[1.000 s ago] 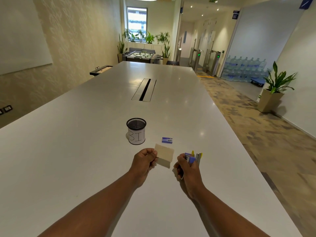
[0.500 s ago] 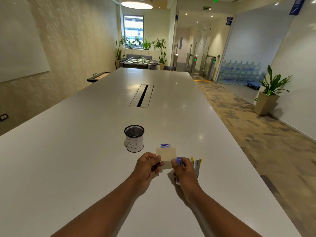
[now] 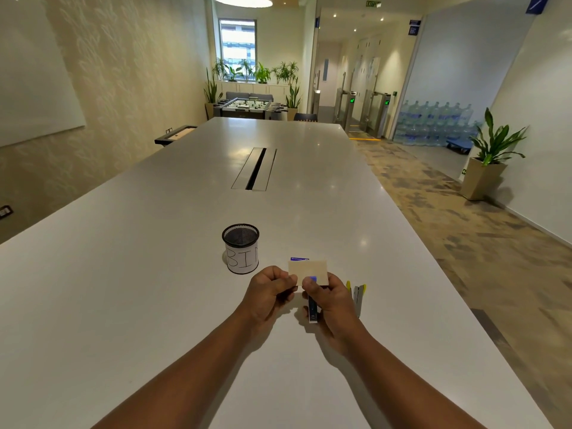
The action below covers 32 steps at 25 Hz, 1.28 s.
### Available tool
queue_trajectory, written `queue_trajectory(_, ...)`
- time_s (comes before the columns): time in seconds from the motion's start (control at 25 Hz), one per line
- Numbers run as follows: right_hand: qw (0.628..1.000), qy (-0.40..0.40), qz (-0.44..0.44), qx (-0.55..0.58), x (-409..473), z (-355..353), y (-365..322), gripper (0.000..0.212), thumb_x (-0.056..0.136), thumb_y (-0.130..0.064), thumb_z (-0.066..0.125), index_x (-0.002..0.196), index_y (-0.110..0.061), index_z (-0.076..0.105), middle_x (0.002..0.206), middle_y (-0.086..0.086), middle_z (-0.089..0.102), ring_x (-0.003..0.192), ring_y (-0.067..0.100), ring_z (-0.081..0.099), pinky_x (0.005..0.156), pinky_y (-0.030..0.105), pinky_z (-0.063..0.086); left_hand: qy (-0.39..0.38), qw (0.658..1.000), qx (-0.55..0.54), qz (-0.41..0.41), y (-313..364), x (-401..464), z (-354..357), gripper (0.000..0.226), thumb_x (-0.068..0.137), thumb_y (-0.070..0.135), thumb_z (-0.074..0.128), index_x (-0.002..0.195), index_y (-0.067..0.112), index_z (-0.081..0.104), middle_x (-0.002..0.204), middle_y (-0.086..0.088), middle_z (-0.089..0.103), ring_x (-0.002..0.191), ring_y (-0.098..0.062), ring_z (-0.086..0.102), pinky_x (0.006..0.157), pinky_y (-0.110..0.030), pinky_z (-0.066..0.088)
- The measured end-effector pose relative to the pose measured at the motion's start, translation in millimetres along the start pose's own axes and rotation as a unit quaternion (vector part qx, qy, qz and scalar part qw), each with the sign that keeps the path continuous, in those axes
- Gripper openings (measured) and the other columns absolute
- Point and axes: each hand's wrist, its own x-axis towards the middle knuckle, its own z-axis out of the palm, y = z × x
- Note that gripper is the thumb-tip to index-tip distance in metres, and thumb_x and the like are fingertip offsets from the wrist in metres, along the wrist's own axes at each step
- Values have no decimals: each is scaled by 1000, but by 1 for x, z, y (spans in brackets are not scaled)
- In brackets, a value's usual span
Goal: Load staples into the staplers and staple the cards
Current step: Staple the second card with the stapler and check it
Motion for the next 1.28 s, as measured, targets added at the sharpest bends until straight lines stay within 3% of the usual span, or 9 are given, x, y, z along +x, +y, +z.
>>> queue_trajectory(0.2,998,-12,37,55,3,-1,-4,50,75,-36,79,117,-10,69,84,6,70,73,16,64,66,35,55,-7,1000,-5,-3,7,-3,4,27,90,-3,69,67,10,61,70,-12,67,66,-19,63,66,-28,54)
queue_trajectory(0.44,995,-11,49,81,4,-2,-8,40,77,-28,78,113,-10,73,86,7,70,70,17,59,68,34,50,-17,1000,8,-12,9,-8,3,24,89,-4,69,69,8,64,80,-17,71,68,-20,67,66,-27,59)
queue_trajectory(0.68,995,-21,42,88,5,0,-7,43,76,-32,79,113,-10,73,99,12,74,72,19,61,68,34,51,-3,1000,-13,-14,9,-10,6,25,89,-5,69,68,7,65,92,-24,73,79,-25,69,69,-27,61)
queue_trajectory(1.0,993,-18,52,105,3,4,-10,39,77,-25,80,111,-6,70,86,10,70,66,18,58,61,33,50,7,999,-39,-19,8,-15,10,19,89,-6,69,74,3,62,86,-24,68,77,-26,65,67,-26,61)
queue_trajectory(1.28,992,-12,70,105,-1,3,-14,45,77,-26,79,116,-5,70,87,11,68,65,17,58,59,31,52,0,1000,-16,-14,13,-17,11,20,90,-7,67,73,3,62,81,-20,71,70,-22,67,65,-25,61)
